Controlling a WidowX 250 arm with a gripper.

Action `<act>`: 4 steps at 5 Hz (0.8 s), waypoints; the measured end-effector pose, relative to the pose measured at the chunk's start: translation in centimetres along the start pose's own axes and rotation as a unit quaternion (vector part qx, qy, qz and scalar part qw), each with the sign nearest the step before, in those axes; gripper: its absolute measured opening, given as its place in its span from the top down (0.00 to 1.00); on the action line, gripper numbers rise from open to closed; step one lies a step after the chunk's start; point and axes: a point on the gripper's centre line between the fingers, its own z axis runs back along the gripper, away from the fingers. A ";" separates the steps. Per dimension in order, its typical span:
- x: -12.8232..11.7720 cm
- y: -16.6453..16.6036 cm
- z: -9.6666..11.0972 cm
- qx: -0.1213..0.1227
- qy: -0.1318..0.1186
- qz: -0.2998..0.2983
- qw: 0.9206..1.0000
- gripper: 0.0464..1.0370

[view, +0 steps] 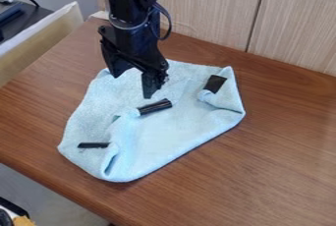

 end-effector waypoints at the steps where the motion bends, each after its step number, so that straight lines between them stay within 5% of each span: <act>1: -0.4 -0.2 -0.7 -0.005 0.013 -0.001 1.000 0.04; 4: -0.6 -1.3 -3.3 -0.009 0.041 -0.074 0.996 0.04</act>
